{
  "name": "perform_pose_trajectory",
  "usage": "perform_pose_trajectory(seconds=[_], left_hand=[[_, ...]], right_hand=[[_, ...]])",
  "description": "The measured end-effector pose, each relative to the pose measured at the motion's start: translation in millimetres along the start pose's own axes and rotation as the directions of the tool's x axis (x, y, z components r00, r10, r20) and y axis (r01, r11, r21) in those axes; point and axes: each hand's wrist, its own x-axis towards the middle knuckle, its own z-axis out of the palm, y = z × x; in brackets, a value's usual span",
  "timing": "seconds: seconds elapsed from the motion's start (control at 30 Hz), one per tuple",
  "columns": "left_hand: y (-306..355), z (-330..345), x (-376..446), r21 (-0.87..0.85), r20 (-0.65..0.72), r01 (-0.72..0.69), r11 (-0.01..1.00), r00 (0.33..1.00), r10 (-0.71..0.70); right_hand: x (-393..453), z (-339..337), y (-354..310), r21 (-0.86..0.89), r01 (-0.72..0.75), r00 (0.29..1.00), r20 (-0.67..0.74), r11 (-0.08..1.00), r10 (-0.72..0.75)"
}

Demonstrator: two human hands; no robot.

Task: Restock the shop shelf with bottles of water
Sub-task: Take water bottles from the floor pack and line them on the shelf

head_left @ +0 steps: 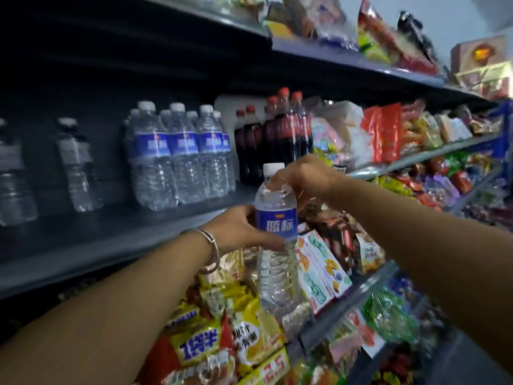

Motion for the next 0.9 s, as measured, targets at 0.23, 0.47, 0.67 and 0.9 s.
perform_pose_trajectory(seconds=[0.23, 0.47, 0.67, 0.9], left_hand=[[63, -60, 20, -0.004, -0.200, -0.031, 1.000, 0.979, 0.029], [81, -89, 62, -0.014, -0.410, -0.069, 0.997, 0.910, 0.058], [78, -101, 97, -0.003, -0.483, -0.063, 0.998, 0.874, 0.054], [72, -109, 128, 0.022, -0.504, -0.044, 0.999, 0.862, 0.049]], right_hand=[[53, -18, -57, 0.160, 0.095, 0.995, 0.006, 0.983, -0.097], [93, -36, -42, 0.041, 0.005, 0.938, 0.346, 0.999, -0.019], [132, -24, -32, -0.009, 0.060, 0.934, 0.353, 0.998, -0.053], [181, -14, -18, 0.018, 0.086, 0.971, 0.223, 0.996, -0.088]])
